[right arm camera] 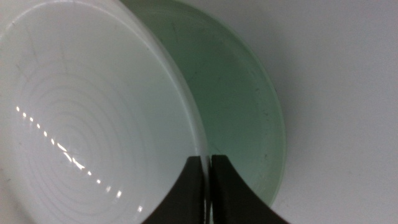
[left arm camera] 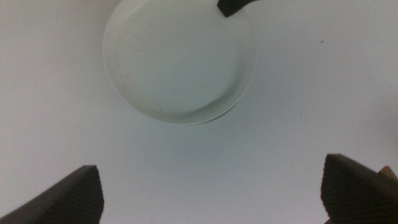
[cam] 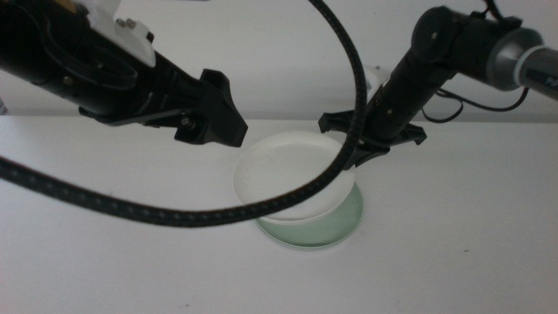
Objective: Stack the three bowls on top of each other.
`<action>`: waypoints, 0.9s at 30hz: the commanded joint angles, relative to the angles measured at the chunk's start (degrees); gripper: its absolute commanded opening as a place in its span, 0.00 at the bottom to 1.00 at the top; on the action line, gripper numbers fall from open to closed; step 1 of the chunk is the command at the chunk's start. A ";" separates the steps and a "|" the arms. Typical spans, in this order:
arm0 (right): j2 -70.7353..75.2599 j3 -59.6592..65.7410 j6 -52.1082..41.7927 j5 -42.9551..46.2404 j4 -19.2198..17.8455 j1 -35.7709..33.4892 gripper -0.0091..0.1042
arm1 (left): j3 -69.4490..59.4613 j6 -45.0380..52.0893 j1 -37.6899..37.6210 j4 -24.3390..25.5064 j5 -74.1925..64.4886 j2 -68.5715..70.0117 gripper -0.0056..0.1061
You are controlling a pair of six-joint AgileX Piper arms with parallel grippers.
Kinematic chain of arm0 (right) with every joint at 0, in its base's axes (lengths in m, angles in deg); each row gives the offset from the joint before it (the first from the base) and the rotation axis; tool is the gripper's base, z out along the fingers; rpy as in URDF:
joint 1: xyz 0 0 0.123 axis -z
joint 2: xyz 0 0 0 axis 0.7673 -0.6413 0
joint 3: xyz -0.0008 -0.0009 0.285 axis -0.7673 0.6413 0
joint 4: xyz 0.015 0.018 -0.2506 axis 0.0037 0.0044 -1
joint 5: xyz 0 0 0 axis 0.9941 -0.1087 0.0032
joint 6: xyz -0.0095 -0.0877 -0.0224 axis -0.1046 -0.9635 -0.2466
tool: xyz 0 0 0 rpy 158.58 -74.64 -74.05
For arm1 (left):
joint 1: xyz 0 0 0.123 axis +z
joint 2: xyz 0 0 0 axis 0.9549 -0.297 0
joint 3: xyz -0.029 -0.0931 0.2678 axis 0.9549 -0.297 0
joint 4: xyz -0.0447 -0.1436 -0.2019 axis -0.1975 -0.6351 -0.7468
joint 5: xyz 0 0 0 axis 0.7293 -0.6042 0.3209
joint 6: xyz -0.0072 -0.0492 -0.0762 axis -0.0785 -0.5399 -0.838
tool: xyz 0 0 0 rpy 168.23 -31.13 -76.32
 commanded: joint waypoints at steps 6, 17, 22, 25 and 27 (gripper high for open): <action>-1.43 -0.64 0.41 -1.67 -1.67 0.00 0.06 | -0.06 -0.02 0.14 -0.31 -0.06 0.12 0.89; -2.63 -0.64 2.18 -1.04 -4.58 0.00 0.06 | -0.06 -0.02 0.14 -0.31 -0.06 0.12 0.89; -2.63 -0.64 2.18 -0.46 -4.44 0.00 0.10 | -0.06 -0.02 0.14 -0.31 -0.06 0.12 0.89; -2.63 -0.64 0.85 -0.46 -3.34 0.00 0.23 | -0.06 -0.02 0.14 -0.31 -0.06 0.12 0.89; -2.24 -0.64 -0.54 -0.46 -2.15 0.00 0.36 | -0.06 -0.02 0.14 -0.31 -0.06 0.12 0.89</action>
